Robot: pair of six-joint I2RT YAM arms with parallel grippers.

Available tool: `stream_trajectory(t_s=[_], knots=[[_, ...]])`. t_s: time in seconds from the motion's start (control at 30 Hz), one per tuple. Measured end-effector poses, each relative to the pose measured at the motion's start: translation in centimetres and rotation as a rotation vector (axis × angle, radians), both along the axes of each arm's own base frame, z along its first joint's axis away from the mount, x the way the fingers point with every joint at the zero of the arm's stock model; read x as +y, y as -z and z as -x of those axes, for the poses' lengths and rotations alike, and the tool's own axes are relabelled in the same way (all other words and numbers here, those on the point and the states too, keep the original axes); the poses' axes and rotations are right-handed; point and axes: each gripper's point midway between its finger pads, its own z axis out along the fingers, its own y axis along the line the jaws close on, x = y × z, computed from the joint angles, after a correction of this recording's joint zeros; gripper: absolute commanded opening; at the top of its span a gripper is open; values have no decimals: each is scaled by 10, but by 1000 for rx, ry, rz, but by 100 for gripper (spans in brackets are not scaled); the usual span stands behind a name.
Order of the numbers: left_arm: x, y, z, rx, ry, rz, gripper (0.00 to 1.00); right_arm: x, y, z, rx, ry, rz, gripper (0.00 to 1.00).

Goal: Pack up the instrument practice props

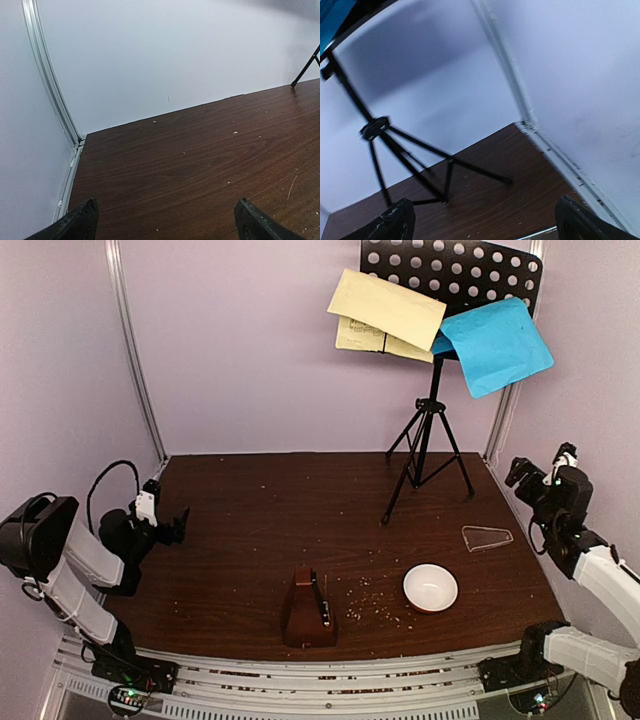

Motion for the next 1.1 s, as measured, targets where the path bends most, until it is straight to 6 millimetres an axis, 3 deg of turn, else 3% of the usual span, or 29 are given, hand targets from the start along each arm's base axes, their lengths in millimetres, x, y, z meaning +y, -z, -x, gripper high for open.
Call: stream_trajectory(t_s=[0.07, 0.17, 0.27, 0.33, 0.43, 0.53, 0.6, 0.7, 0.8, 1.0, 1.1], knots=[[0, 0, 0, 0, 0, 0, 98, 24, -4, -3, -13, -146, -8, 100], [0, 0, 0, 0, 0, 0, 98, 78, -14, -4, -43, -414, -28, 100], [0, 0, 0, 0, 0, 0, 98, 165, -29, 0, -9, -724, -7, 100], [0, 0, 0, 0, 0, 0, 98, 233, -42, 16, 11, -943, 34, 100], [0, 0, 0, 0, 0, 0, 98, 314, -52, 51, 38, -1196, 103, 100], [0, 0, 0, 0, 0, 0, 98, 374, -46, 88, 87, -1386, 192, 100], [0, 0, 0, 0, 0, 0, 98, 403, -38, 107, 113, -1479, 248, 100], [0, 0, 0, 0, 0, 0, 98, 436, -16, 133, 166, -1596, 334, 100], [0, 0, 0, 0, 0, 0, 98, 453, 10, 151, 230, -1676, 415, 100], [0, 0, 0, 0, 0, 0, 98, 466, 60, 167, 353, -1763, 559, 100], [0, 0, 0, 0, 0, 0, 98, 464, 80, 170, 407, -1786, 618, 91]])
